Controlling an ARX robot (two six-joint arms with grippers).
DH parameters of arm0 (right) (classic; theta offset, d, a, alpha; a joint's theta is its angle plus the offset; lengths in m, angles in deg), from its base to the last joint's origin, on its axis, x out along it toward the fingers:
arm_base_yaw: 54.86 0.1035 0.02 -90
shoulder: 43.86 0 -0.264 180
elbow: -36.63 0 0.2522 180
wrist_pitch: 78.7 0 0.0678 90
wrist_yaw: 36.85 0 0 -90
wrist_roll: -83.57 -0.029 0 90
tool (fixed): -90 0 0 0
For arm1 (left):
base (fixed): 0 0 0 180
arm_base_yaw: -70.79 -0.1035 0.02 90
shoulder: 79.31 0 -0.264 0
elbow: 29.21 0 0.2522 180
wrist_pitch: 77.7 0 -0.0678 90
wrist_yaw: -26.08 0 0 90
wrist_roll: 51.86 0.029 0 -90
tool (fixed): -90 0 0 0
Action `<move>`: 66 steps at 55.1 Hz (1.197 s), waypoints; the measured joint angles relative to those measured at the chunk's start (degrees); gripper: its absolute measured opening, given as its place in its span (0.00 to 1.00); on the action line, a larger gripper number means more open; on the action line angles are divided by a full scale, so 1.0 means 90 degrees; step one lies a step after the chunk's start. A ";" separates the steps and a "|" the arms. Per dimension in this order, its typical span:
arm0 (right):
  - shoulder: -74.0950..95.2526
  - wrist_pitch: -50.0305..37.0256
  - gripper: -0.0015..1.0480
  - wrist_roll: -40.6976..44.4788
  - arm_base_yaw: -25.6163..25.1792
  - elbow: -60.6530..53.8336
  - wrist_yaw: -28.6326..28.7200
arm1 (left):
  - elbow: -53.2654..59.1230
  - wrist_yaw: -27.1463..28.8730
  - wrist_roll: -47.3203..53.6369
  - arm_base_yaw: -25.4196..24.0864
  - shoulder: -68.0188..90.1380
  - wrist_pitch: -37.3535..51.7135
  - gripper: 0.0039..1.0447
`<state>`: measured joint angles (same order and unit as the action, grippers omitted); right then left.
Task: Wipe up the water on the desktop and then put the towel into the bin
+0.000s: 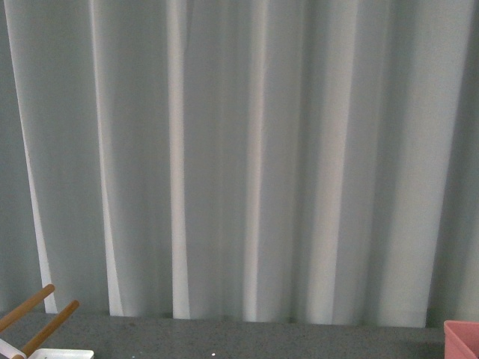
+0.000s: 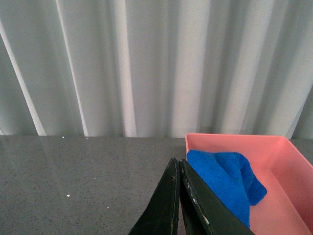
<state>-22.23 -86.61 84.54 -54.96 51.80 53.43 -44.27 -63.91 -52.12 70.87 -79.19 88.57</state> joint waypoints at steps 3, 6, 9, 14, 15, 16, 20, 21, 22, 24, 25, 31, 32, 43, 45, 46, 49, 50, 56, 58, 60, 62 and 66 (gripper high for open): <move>-0.0143 0.0138 0.03 -0.0002 0.0000 0.0000 0.0000 | 0.0000 0.0000 -0.0002 0.0000 0.0000 0.0000 0.94; -0.0316 0.0306 0.03 -0.0002 0.0000 -0.0002 0.0000 | 0.0000 0.0000 -0.0002 0.0000 0.0000 0.0000 0.94; -0.0440 0.0427 0.03 -0.0005 0.0000 -0.0002 0.0000 | 0.0000 0.0000 -0.0002 0.0000 0.0000 0.0000 0.94; -0.0709 0.0695 0.03 -0.0022 0.0000 -0.0002 -0.0002 | 0.0000 0.0000 0.0000 0.0000 0.0000 0.0000 0.94; -0.0770 0.0755 0.03 -0.0024 0.0000 -0.0002 -0.0002 | 0.0000 0.0000 -0.0002 0.0000 0.0000 0.0000 0.94; -0.0811 0.0794 0.03 -0.0024 0.0000 -0.0002 -0.0002 | 0.0000 0.0000 0.0000 0.0000 0.0000 0.0000 0.94; -0.0959 0.0945 0.03 -0.0027 0.0000 -0.0002 -0.0002 | 0.0000 0.0000 0.0000 0.0000 0.0000 0.0000 0.94; -0.0996 0.0979 0.03 -0.0027 0.0000 -0.0002 -0.0002 | 0.0000 0.0000 -0.0002 0.0000 0.0000 0.0000 0.94; -0.1030 0.1015 0.03 -0.0027 0.0000 -0.0002 -0.0002 | 0.0000 0.0000 -0.0002 0.0000 0.0000 0.0000 0.94; -0.1078 0.1064 0.03 -0.0027 0.0000 -0.0002 -0.0002 | 0.0000 0.0000 -0.0002 0.0000 0.0000 0.0000 0.94; -0.1110 0.1095 0.03 -0.0029 0.0000 -0.0002 -0.0002 | 0.0000 0.0000 -0.0002 0.0000 0.0000 0.0000 0.94; -0.1362 0.1350 0.03 -0.0032 0.0000 -0.0002 -0.0005 | 0.0000 0.0000 0.0000 0.0000 0.0000 0.0000 0.94; -0.1537 0.1564 0.03 -0.0036 0.0000 0.0000 -0.0005 | 0.0000 0.0000 -0.0002 0.0000 0.0000 0.0000 0.94; -0.2373 0.2395 0.03 -0.0044 0.0000 -0.0002 -0.0024 | 0.0000 0.0000 -0.0002 0.0000 -0.0007 0.0000 0.94; -0.2375 0.2399 0.03 -0.0044 0.0000 -0.0002 -0.0024 | 0.0000 0.0000 -0.0002 0.0000 -0.0005 0.0000 0.94; -0.2375 0.2399 0.03 -0.0044 0.0000 -0.0002 -0.0024 | 0.0000 0.0000 -0.0002 0.0000 -0.0005 0.0000 0.94; -0.2375 0.2399 0.03 -0.0044 0.0000 -0.0002 -0.0024 | 0.0000 0.0000 -0.0002 0.0000 -0.0005 0.0000 0.94; -0.2375 0.2399 0.03 -0.0044 0.0000 -0.0002 -0.0024 | 0.0000 0.0000 0.0000 0.0000 -0.0005 0.0000 0.94; -0.2375 0.2399 0.10 -0.0041 0.0000 -0.0002 -0.0022 | 0.0000 0.0000 -0.0002 0.0000 -0.0005 0.0000 0.94; -0.2375 0.2399 0.17 -0.0044 0.0000 -0.0002 -0.0024 | 0.0000 0.0000 -0.0002 0.0000 -0.0005 0.0000 0.94; -0.2375 0.2402 0.23 -0.0044 0.0000 -0.0002 -0.0024 | 0.0000 0.0000 -0.0002 0.0000 -0.0005 0.0000 0.94; -0.2375 0.2402 0.30 -0.0041 0.0000 -0.0002 -0.0024 | 0.0000 0.0000 -0.0002 0.0000 -0.0005 0.0000 0.94; -0.2375 0.2404 0.42 -0.0044 0.0000 -0.0002 -0.0022 | 0.0000 0.0000 -0.0002 0.0000 -0.0005 0.0000 0.94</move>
<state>-43.61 -64.97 84.15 -54.96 51.77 53.23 -44.27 -63.91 -52.14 70.87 -79.23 88.57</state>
